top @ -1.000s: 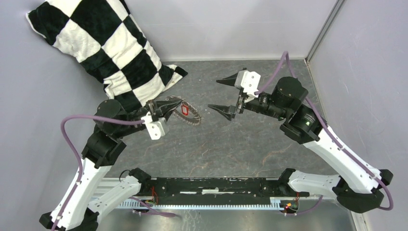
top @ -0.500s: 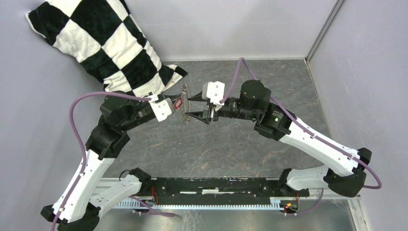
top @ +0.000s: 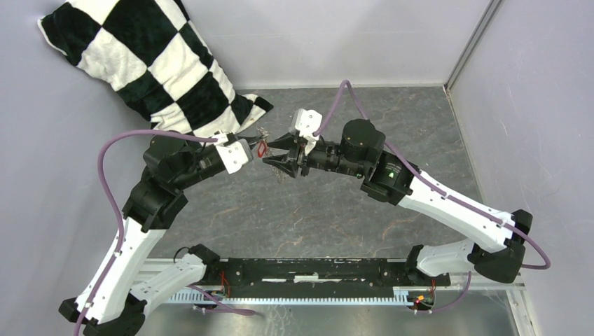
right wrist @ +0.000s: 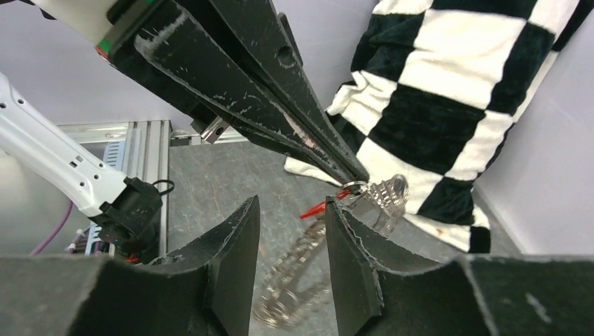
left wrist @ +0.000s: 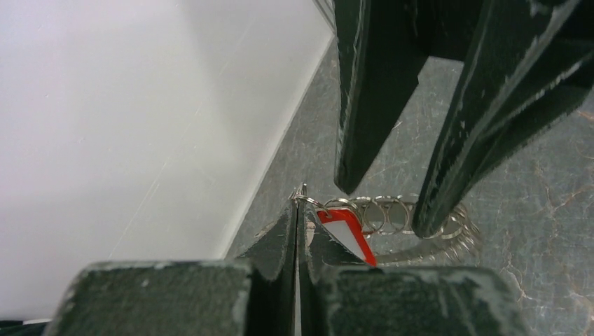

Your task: Put the keys on the keyring

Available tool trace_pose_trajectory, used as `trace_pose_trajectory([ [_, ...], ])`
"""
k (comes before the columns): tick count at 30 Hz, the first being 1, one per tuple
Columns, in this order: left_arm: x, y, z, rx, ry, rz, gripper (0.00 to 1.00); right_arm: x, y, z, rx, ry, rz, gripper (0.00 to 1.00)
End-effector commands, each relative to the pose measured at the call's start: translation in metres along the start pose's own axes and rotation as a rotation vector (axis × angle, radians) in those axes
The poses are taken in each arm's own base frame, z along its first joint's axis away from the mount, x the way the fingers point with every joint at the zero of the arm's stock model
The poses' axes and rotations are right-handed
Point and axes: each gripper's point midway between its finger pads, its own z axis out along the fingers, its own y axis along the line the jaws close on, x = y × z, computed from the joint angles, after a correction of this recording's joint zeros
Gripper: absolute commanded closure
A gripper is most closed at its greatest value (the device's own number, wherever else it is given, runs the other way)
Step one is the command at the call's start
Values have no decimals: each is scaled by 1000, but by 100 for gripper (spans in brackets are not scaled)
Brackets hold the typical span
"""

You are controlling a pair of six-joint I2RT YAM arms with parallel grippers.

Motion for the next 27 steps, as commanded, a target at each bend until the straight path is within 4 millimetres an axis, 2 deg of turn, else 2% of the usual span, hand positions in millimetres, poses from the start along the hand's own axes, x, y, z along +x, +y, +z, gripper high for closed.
trace_pose_trajectory([
  [1, -28, 18, -5, -58, -65, -12, 98, 0, -2, 10, 45, -15, 72, 55],
  [9, -33, 11, -9, -37, -91, -7, 98, 13, -21, 10, 163, 14, 101, 57],
  [10, -34, 10, -10, -31, -94, -7, 98, 6, -24, 9, 177, -17, 97, 58],
  [15, -35, 7, -10, -18, -104, -6, 98, 2, -29, 6, 211, -54, 96, 71],
  [21, -36, 4, -11, -9, -111, -12, 98, 3, -28, 5, 218, -67, 119, 74],
  [27, -38, -2, -15, 4, -125, -9, 98, -9, -37, -14, 267, -57, 68, 79],
])
